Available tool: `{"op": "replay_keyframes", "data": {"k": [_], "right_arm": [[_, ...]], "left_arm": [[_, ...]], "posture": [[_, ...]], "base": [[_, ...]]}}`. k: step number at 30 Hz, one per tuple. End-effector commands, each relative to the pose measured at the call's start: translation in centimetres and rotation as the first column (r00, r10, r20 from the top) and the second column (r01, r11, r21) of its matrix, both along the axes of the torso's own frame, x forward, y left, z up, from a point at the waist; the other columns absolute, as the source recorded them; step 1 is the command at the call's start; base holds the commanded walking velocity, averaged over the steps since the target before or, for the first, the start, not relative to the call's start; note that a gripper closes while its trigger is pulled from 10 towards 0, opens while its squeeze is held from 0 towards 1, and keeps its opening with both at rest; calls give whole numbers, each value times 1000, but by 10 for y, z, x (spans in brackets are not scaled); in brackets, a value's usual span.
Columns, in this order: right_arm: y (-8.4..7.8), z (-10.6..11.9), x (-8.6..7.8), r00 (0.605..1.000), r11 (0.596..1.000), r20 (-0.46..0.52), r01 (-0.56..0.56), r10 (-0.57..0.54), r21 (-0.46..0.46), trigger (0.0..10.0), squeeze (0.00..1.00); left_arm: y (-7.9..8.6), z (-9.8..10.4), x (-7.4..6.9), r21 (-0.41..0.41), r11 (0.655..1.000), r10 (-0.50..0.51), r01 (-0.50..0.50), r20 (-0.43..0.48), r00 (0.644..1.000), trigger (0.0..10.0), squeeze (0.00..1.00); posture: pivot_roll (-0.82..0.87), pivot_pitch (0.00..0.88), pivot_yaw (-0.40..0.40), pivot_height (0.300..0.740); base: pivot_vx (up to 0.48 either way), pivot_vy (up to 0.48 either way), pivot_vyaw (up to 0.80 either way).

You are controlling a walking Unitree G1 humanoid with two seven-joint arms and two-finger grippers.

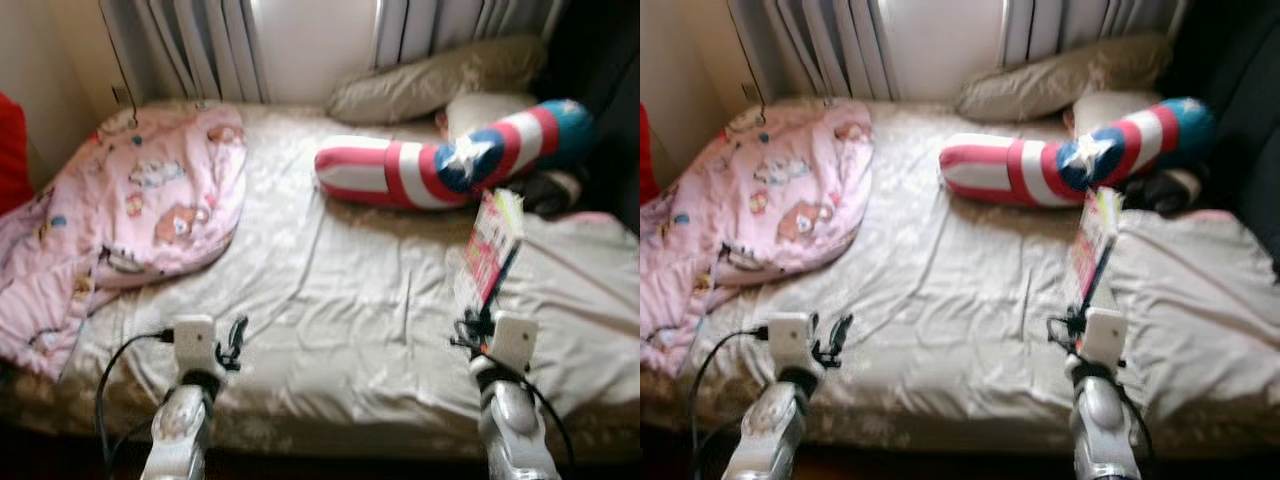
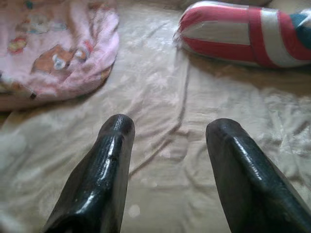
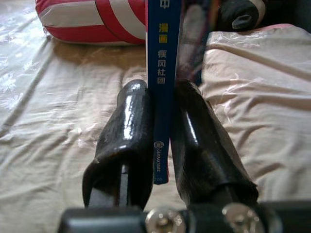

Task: Clean up the room

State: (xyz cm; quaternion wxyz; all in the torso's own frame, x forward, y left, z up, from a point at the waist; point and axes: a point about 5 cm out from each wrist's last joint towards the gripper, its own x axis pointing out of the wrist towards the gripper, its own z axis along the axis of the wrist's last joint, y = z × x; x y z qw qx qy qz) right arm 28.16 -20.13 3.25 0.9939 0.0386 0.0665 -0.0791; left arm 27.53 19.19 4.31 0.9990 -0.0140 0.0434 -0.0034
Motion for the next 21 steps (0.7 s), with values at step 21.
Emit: {"op": "replay_keyframes", "data": {"k": [21], "right_arm": [[-3, 3, 3, 1000, 1000, 4, 19, -19, 5, 10000, 0]], "left_arm": [[2, -1, -1, -18, 1000, 7, -7, -9, 1000, 10000, 0]], "posture": [[107, 68, -35, 732]], "base": [[0, 0, -76]]}}
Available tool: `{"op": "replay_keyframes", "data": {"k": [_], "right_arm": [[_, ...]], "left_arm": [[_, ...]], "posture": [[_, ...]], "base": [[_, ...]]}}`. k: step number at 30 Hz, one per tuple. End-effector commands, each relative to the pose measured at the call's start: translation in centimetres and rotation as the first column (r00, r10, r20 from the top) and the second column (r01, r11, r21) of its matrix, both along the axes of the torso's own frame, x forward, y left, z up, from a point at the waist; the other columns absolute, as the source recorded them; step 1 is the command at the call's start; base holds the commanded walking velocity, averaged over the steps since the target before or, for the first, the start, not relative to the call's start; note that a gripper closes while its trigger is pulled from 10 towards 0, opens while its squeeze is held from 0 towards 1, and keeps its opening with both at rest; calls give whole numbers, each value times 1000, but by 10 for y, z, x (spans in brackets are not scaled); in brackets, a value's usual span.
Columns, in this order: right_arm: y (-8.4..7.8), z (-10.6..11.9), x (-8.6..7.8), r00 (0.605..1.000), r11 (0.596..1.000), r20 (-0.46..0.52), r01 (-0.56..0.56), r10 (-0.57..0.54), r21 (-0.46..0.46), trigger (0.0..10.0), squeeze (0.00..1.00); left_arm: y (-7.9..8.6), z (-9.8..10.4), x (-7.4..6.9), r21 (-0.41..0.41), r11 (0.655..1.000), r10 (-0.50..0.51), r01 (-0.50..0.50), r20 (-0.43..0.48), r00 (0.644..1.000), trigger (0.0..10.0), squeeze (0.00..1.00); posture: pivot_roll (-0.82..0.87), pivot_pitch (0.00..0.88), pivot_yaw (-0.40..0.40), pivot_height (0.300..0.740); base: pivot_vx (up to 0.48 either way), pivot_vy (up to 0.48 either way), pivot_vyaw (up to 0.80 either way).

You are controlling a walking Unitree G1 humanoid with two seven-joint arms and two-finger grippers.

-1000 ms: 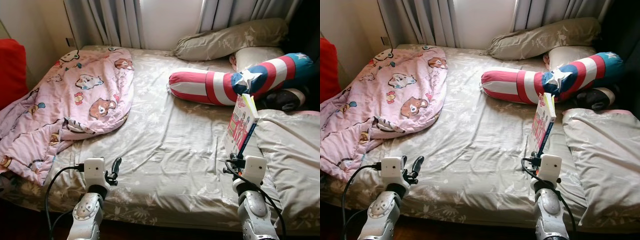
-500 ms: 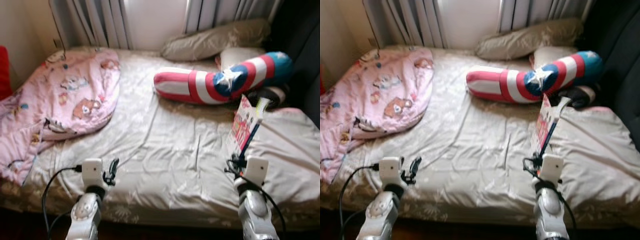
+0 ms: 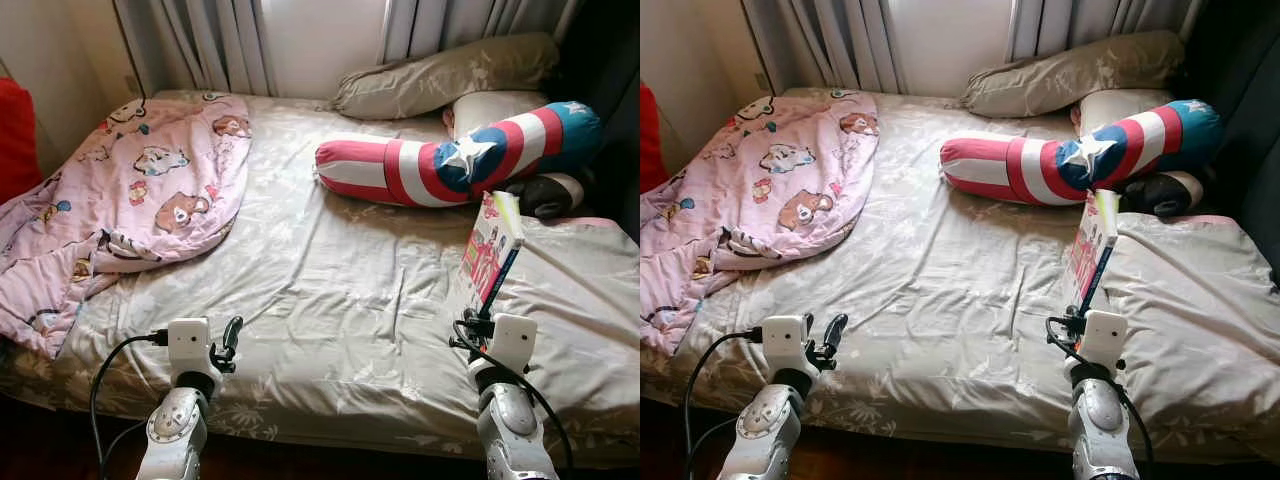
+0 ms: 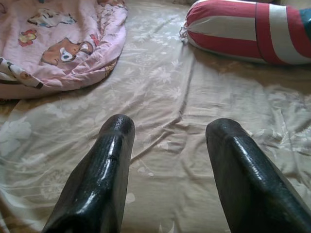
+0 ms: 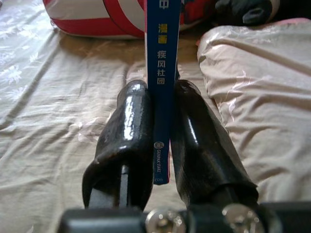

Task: Clean up the room

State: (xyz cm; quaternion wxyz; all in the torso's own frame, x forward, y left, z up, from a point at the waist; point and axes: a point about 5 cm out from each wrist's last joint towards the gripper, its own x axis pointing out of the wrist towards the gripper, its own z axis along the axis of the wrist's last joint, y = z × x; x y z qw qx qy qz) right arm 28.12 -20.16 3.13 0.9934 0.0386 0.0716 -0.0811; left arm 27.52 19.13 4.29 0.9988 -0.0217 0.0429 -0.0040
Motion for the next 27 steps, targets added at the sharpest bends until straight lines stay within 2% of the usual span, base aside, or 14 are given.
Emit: {"op": "replay_keyframes", "data": {"k": [1, 5, 9, 19, 23, 27], "right_arm": [[-2, 3, 3, 1000, 1000, 7, 12, -12, 1, 10000, 0], [-1, 3, 4, 1000, 1000, 6, 7, -7, 0, 10000, 0], [3, 0, 4, 1000, 1000, -13, -2, 2, -12, 10000, 0], [12, 3, 8, 1000, 1000, 10, -14, 14, 5, 10000, 0], [12, 2, 8, 1000, 999, 10, 3, -4, 46, 10000, 0], [13, 3, 8, 1000, 1000, 9, -5, 5, 26, 10000, 0]], "left_arm": [[3, -1, -1, -3, 1000, 8, -8, -10, 1000, 10000, 0], [2, -1, -1, -5, 1000, 7, -7, -8, 1000, 10000, 0], [2, -1, -1, -4, 1000, 7, -7, -8, 1000, 10000, 0], [3, -1, -1, 1, 1000, 6, -5, -5, 1000, 10000, 0], [4, -1, -2, 3, 1000, 6, -6, -4, 1000, 10000, 0], [4, -1, -3, 4, 1000, 6, -6, -5, 1000, 10000, 0]], "posture": [[107, 68, -35, 732], [108, 67, -36, 732], [109, 62, -37, 732], [119, 52, -34, 732], [119, 49, -33, 732], [117, 50, -32, 732]], "base": [[0, 0, -800], [268, 0, -794], [324, 0, 0], [322, 0, 0], [0, 0, -344], [0, 0, -694]]}}
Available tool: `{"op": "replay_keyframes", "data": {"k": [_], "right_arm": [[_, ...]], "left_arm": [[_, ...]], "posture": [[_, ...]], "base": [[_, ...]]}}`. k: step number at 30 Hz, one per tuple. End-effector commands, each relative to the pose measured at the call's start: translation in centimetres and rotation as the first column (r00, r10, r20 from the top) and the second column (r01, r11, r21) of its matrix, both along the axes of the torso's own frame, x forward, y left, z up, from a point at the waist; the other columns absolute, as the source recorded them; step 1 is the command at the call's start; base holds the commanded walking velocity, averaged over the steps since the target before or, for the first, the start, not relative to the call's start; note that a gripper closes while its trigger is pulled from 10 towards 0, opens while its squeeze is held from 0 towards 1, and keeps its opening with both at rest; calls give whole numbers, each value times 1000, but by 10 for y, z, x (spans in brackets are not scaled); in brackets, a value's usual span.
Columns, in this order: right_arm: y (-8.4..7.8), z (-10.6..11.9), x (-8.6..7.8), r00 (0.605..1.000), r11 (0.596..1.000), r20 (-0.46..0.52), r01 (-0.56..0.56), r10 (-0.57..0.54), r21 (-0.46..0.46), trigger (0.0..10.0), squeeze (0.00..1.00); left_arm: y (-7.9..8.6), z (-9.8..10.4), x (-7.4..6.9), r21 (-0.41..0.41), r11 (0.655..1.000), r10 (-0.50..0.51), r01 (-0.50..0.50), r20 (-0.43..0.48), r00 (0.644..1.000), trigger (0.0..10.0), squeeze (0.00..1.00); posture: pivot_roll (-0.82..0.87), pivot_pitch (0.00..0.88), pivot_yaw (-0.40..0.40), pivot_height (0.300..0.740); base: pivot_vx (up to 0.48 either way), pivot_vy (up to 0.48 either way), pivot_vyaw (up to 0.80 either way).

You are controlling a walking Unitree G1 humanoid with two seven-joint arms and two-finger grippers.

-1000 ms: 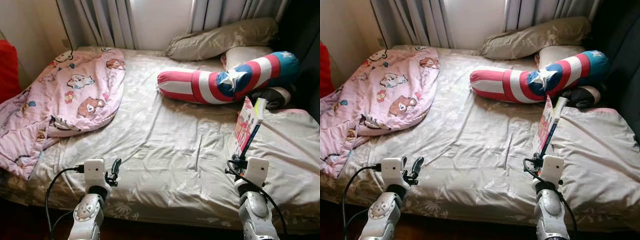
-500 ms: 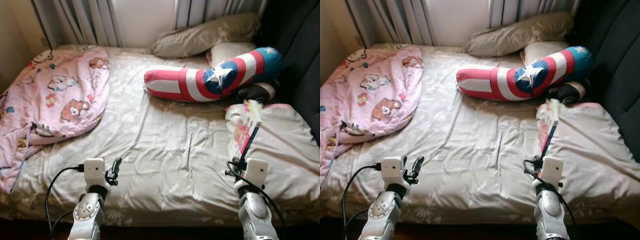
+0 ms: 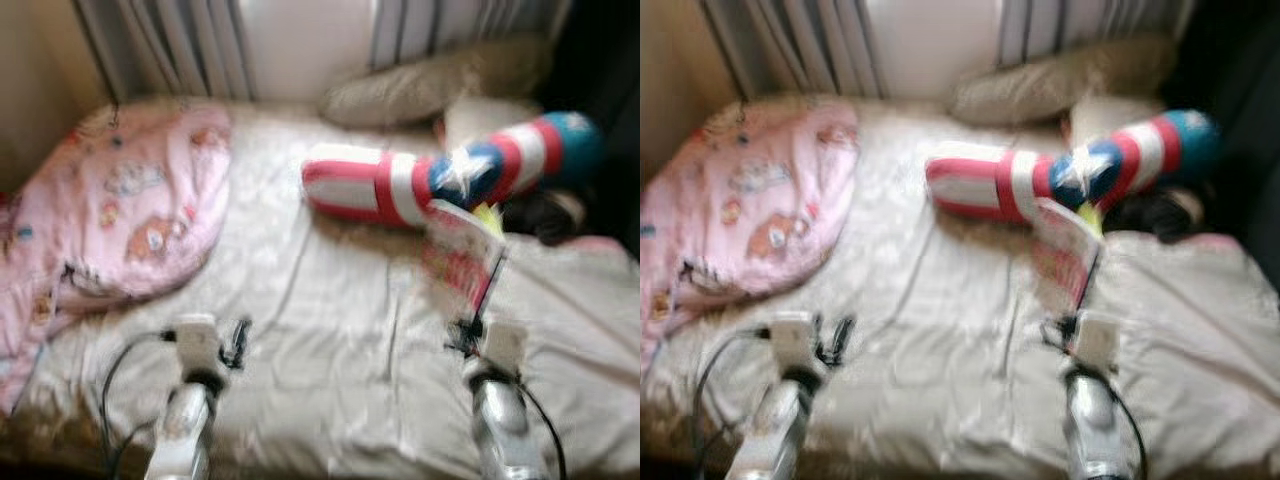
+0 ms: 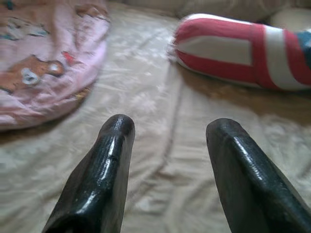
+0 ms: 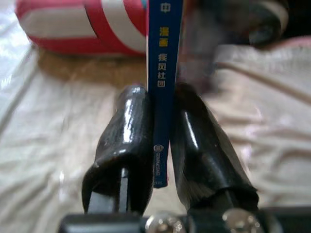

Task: Clean up the room

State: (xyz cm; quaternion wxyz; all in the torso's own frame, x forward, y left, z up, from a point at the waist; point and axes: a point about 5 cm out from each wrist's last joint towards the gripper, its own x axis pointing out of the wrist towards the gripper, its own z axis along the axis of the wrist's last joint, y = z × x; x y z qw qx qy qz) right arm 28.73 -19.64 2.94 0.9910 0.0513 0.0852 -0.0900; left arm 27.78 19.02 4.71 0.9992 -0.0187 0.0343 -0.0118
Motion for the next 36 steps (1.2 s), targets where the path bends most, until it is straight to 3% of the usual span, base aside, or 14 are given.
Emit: {"op": "replay_keyframes", "data": {"k": [1, 12, 15, 17, 20, 22, 25, 28, 36], "right_arm": [[7, 4, 1, 999, 1000, 37, -22, 22, -1, 10000, 0], [8, 8, 2, 995, 995, 60, -74, 78, -65, 10000, 0], [7, 10, 3, 991, 985, 57, -110, 119, -129, 10000, 0], [5, 13, 4, 992, 989, 78, -93, 102, -114, 10000, 0], [1, 18, 4, 991, 994, 112, -63, 72, -86, 10000, 0], [3, 19, 2, 986, 995, 141, -81, 87, -52, 10000, 0], [6, 19, 2, 984, 993, 140, -103, 109, -48, 10000, 0], [28, 20, 0, 946, 957, 150, -278, 288, -83, 10000, 0], [38, 22, -1, 912, 925, 158, -369, 379, -90, 10000, 0]], "left_arm": [[5, -6, -5, 0, 1000, 22, -22, -24, 999, 10000, 0], [6, -6, -7, -15, 998, 55, -55, -24, 998, 10000, 0], [7, -6, -8, -99, 990, 99, -101, -25, 995, 10000, 0], [8, -5, -9, -122, 986, 116, -118, -23, 993, 10000, 0], [10, -1, -9, -106, 987, 121, -120, -2, 993, 10000, 0], [14, 20, -6, 41, 991, 124, -129, 113, 986, 10000, 0], [15, 24, -5, 33, 988, 146, -152, 131, 981, 10000, 0], [17, 32, 0, 19, 984, 171, -176, 158, 972, 10000, 0], [10, 25, 0, 2, 990, 141, -143, 123, 982, 10000, 0]], "posture": [[117, 51, -33, 732], [116, 63, -36, 732], [111, 65, -35, 732], [111, 65, -35, 732], [99, 72, -36, 732], [98, 79, -35, 732], [100, 81, -36, 732], [100, 83, -36, 732], [85, 85, -39, 732]], "base": [[0, 0, -519], [0, 0, 0], [0, 0, 0], [0, 0, 0], [0, 0, 0], [0, 0, 0], [0, 0, 0], [0, 0, 0], [0, 0, 0]]}}
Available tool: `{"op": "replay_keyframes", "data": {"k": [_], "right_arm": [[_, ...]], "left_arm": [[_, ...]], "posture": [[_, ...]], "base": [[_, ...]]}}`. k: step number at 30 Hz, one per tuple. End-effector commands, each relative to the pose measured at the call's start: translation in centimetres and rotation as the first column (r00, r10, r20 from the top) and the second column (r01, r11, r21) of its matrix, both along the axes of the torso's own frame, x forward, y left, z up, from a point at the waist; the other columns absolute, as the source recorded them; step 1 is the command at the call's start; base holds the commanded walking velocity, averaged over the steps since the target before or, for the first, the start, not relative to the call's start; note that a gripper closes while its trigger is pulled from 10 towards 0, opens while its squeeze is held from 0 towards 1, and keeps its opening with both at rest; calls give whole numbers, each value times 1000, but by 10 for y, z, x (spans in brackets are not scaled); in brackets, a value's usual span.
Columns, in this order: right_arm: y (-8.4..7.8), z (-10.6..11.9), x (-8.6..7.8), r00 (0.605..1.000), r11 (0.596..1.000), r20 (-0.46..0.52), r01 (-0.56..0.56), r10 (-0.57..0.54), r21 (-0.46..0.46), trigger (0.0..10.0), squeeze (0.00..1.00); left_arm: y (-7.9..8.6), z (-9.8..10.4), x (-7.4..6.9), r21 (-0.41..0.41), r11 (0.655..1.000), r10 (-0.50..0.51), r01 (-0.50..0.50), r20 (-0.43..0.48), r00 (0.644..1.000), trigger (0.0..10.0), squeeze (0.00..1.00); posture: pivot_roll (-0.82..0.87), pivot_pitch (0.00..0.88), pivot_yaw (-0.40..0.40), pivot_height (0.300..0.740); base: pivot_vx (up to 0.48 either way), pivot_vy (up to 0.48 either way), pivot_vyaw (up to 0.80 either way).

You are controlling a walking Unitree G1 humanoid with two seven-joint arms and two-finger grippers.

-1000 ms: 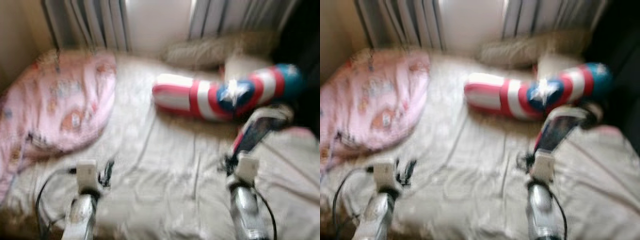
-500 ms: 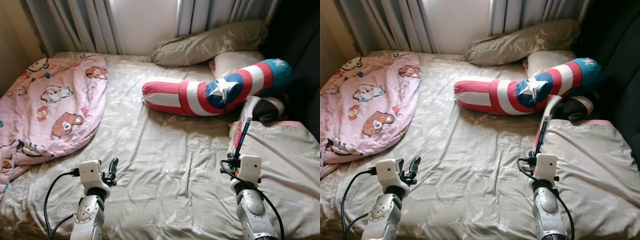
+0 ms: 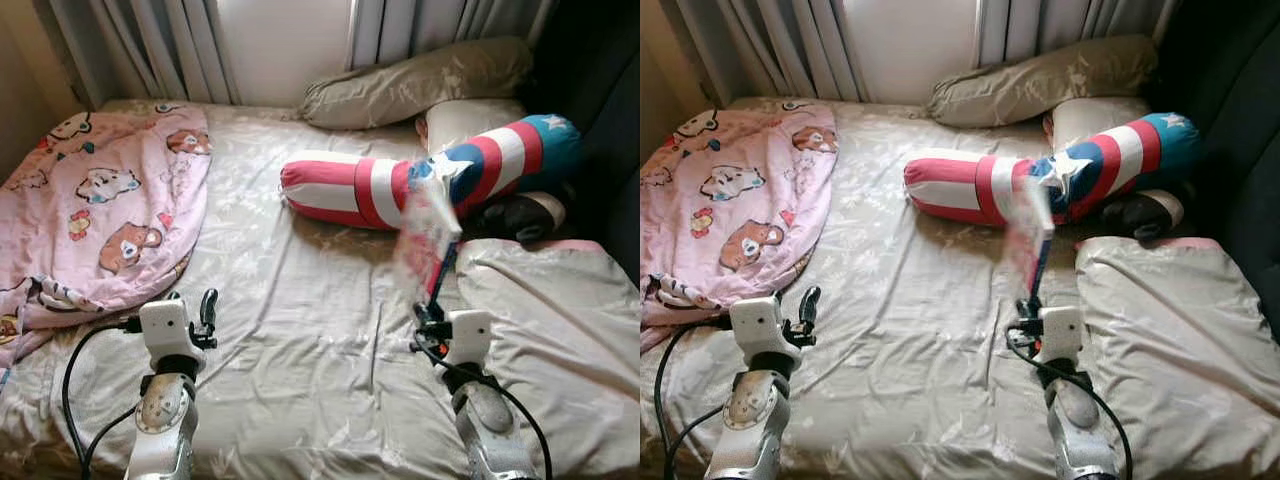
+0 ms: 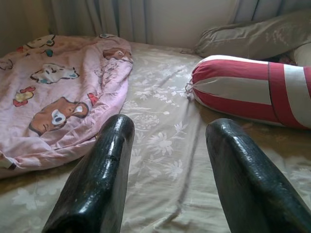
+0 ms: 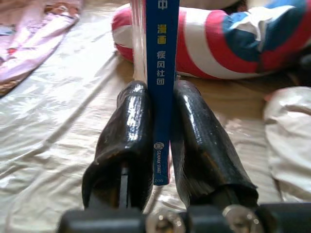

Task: Clean up the room

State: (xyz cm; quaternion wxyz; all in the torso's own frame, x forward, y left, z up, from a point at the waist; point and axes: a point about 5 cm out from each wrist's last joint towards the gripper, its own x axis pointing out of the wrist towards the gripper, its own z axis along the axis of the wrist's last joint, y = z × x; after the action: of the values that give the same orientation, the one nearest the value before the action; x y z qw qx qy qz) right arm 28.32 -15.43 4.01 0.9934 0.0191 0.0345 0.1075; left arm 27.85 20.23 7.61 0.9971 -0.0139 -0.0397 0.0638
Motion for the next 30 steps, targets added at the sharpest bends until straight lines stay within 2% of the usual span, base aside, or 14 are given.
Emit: {"op": "replay_keyframes", "data": {"k": [1, 7, 9, 16, 19, 22, 30], "right_arm": [[-5, 11, 3, 998, 1000, 60, 13, -13, -6, 10000, 0], [-9, 5, 3, 999, 998, 15, 52, -52, -42, 10000, 0], [-10, -2, 2, 998, 996, -16, 64, -65, -67, 10000, 0], [-10, -5, 1, 996, 993, -26, 78, -80, -87, 10000, 0], [-12, -4, 1, 995, 992, -13, 101, -102, -73, 10000, 0], [-16, -8, 1, 990, 986, -44, 130, -135, -101, 10000, 0], [-18, -9, 2, 986, 982, -50, 153, -159, -108, 10000, 0]], "left_arm": [[-3, -4, -1, -4, 1000, -13, 13, -25, 1000, 10000, 0], [-7, -6, -2, -15, 999, -30, 29, -37, 999, 10000, 0], [-7, -6, -2, -24, 999, -31, 30, -39, 999, 10000, 0], [-6, -7, -3, -25, 999, -34, 33, -44, 998, 10000, 0], [-6, -7, -3, -25, 999, -34, 33, -46, 998, 10000, 0], [-6, -7, -3, -23, 999, -34, 33, -47, 998, 10000, 0], [-4, -7, -3, -23, 999, -33, 32, -48, 998, 10000, 0]], "posture": [[85, 85, -39, 732], [89, 85, -42, 732], [96, 83, -42, 712], [92, 80, -41, 669], [97, 74, -41, 669], [101, 65, -42, 669], [102, 51, -40, 669]], "base": [[0, 0, 0], [0, 0, 0], [0, 0, 0], [0, 0, 0], [0, 0, 0], [0, 0, 0], [0, 0, 0]]}}
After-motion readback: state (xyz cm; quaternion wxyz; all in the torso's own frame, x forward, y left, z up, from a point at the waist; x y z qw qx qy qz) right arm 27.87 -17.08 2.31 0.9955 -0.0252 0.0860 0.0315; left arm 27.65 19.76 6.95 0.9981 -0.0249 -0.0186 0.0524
